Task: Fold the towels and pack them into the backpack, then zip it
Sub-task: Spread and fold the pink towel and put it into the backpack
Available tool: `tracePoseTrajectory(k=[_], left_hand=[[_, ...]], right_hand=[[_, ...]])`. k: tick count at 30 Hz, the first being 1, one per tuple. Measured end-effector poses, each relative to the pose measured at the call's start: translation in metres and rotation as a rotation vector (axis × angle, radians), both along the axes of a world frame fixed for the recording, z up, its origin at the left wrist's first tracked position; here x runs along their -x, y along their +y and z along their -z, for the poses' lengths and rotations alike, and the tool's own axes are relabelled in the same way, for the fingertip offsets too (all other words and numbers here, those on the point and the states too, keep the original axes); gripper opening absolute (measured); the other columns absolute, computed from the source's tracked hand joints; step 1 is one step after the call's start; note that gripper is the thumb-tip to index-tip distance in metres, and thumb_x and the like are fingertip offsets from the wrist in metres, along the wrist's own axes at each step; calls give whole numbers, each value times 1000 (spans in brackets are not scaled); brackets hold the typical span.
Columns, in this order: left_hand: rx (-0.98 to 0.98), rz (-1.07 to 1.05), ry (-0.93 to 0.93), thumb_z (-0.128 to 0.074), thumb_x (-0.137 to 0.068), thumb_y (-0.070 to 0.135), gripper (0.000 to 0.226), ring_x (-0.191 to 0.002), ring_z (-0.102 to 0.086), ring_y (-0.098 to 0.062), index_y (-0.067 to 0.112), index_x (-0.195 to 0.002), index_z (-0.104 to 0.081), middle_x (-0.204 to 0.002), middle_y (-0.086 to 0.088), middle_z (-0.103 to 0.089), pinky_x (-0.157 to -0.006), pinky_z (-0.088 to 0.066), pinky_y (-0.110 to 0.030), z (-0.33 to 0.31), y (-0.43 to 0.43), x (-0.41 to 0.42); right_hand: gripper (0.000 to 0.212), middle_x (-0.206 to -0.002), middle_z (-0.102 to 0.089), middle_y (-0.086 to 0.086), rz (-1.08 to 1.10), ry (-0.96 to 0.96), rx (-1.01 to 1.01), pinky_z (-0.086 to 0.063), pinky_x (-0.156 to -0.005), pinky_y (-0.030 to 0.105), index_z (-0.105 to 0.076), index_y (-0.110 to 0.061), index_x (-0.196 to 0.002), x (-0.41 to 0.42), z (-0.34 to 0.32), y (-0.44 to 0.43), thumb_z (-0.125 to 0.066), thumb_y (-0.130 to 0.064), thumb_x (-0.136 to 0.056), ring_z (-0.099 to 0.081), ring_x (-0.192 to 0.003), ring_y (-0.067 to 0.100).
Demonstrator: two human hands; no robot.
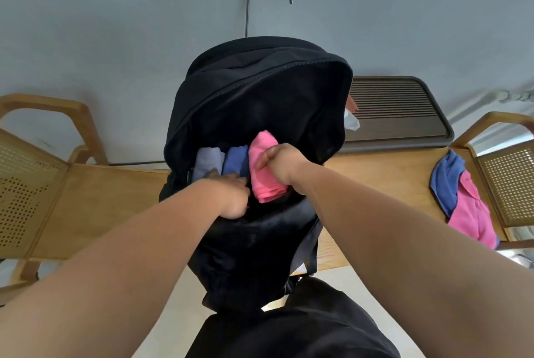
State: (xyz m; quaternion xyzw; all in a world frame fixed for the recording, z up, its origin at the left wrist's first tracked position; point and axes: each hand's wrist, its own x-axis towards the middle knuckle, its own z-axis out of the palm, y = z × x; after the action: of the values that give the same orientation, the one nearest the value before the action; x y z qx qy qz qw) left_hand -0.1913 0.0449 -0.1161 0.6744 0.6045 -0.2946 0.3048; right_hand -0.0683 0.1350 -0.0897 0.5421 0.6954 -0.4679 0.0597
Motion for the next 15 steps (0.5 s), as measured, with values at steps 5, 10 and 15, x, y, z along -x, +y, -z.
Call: tracePoseTrajectory(k=[5,10,15], left_hand=[[38,-42,36,-46,-100,29,68,-153,-8,-25,28,-160,-13,-168,4,11,-117,-18,-58,9,4,3],[63,-88,25,-43,-100,18,75,-154,-6,-28,24,-160,2,-164,4,24,-119,-22,-54,5,9,1],[74,-71,51,-41,-100,17,76,-154,-1,-24,28,-159,5,-163,7,25,-116,-24,-58,13,11,2]], right_hand=[[39,-129,-62,5,98,74,58,-51,-91,27,-72,-25,-111,-18,28,5,-46,0,-96,-61,-113,22],[57,-157,-26,8,-163,-186,-7,-37,-105,26,-44,-40,-146,-33,37,1,-58,-17,-96,-37,-138,27],[56,-155,-15,11,-551,-603,-340,-41,-105,39,-33,-33,-151,-24,25,-8,-53,-37,-99,-39,-130,39]])
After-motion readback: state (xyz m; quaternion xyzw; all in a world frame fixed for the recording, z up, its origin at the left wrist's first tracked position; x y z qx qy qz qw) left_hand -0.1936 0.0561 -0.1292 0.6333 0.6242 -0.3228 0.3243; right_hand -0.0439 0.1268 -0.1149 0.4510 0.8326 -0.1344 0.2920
